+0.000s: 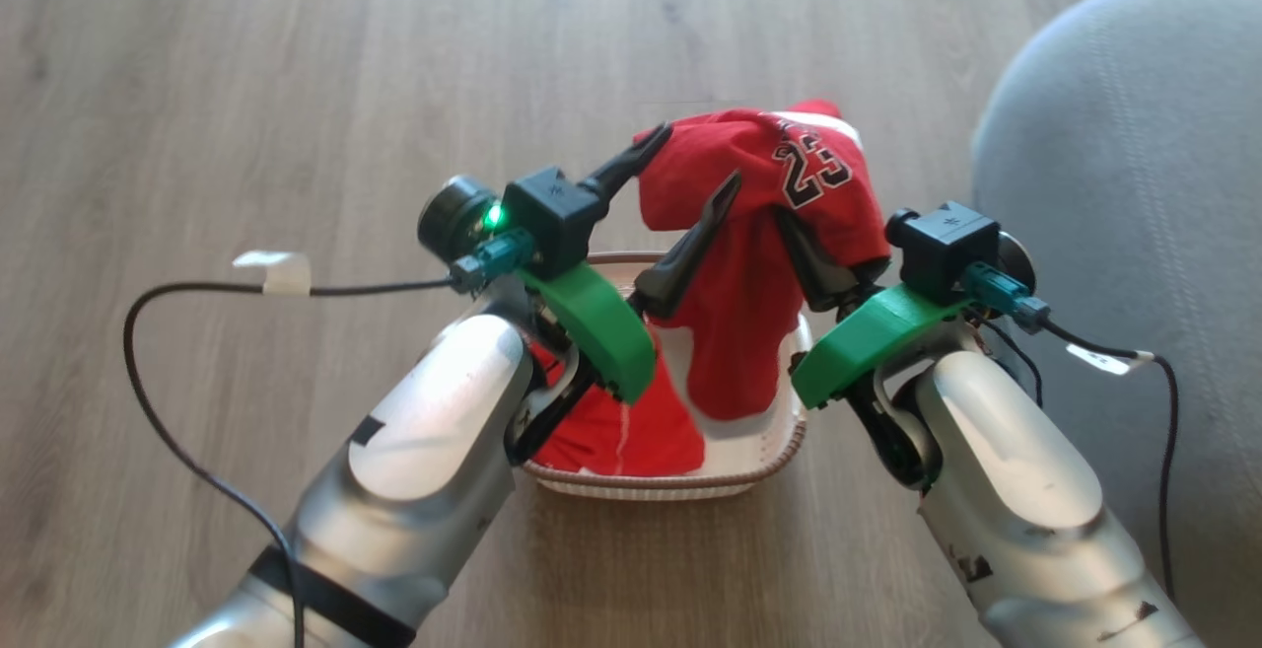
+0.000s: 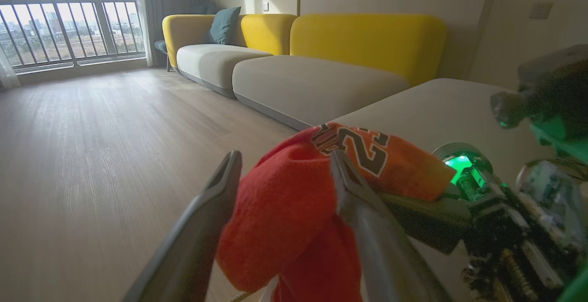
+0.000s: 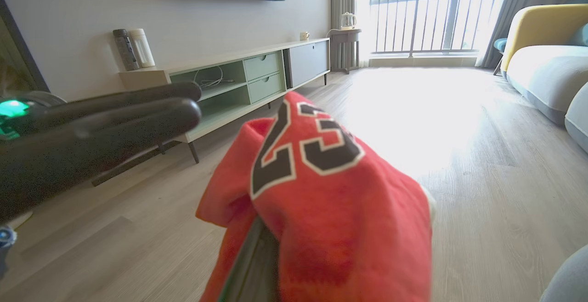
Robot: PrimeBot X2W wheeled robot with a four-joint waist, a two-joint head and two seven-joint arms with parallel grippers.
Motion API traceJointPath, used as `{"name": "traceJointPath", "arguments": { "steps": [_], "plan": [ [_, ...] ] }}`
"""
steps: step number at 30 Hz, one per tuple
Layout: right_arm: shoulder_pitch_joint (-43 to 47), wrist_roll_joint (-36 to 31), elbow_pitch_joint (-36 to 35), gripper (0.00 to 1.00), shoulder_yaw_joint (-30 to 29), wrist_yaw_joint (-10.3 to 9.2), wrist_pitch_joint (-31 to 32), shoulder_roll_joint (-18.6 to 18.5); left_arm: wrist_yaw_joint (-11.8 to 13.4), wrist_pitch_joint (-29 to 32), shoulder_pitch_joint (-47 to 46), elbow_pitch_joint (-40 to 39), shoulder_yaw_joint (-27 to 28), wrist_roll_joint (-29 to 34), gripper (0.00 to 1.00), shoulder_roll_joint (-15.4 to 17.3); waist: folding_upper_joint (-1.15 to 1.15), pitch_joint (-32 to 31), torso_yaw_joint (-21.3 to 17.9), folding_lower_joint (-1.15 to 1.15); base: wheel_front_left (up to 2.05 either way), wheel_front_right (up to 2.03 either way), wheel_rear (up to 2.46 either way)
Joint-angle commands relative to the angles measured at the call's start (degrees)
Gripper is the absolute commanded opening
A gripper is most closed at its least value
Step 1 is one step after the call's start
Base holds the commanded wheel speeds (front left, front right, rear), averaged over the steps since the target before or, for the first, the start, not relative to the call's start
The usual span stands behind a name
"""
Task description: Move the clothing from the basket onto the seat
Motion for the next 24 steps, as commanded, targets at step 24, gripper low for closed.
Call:
{"name": "traceJointPath", "arguments": {
  "steps": [24],
  "plan": [
    [5.84, -0.68, -10.70, 0.00, -5.01, -0.01, -0.38, 0.85, -0.08, -0.29, 6.03, -3.34, 0.64, -2.52, 1.00, 4.35, 0.00, -2.52, -23.83, 0.00, 0.00, 0.00, 0.00]
  ]
}}
